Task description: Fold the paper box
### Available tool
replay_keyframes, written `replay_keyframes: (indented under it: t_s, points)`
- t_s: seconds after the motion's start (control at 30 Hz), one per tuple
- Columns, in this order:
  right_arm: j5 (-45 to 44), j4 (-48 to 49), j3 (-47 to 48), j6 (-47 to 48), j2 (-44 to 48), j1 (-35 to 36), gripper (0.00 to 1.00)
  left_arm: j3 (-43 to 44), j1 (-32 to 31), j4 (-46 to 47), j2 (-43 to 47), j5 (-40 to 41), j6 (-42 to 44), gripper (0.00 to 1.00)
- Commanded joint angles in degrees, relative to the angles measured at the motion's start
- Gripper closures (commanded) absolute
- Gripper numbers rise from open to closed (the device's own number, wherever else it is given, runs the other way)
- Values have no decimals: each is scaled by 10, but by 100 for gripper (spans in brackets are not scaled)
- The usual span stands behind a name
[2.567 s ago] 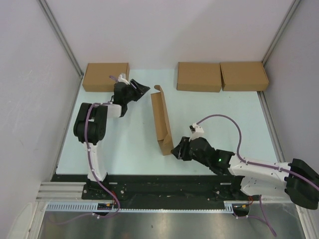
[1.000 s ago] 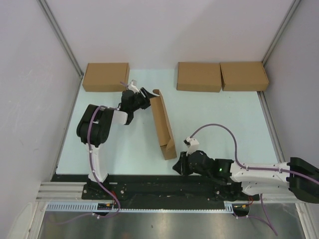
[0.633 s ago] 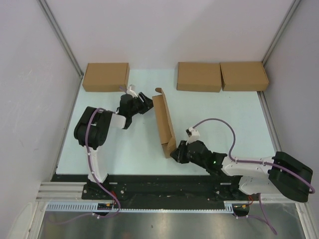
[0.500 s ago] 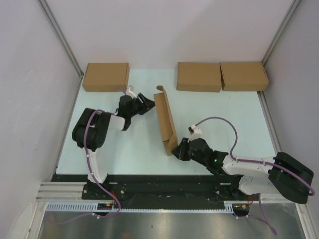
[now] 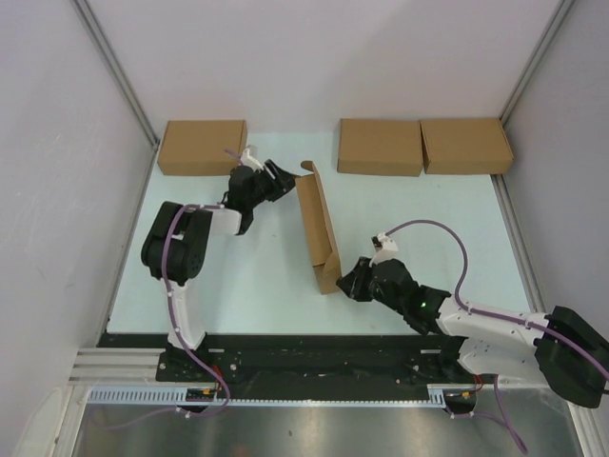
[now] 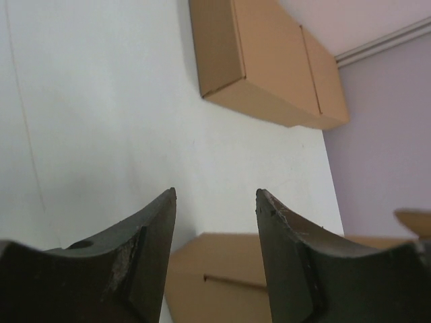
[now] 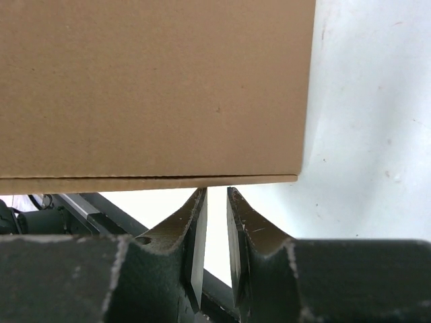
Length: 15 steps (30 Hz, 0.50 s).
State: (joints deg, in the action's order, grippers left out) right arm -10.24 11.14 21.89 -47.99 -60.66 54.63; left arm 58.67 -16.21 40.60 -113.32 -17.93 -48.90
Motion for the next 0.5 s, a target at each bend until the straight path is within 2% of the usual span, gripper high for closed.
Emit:
replay_keyframes:
  t_s: [0.0,0.17,0.33,0.47]
  points:
    - [-7,-11,12,-2,12,14,77,85,6,-17,-52,10,9,44]
    - [5,8,12,-6,-17,13,76,114,-8,-8,-88,-29,-8,46]
    - [18,29,12,-2,-34,-21,77,64,-20,68,-84,-56,-39,48]
    - [31,19,12,7,-27,-50,76,47,-31,123,-86,-110,-57,49]
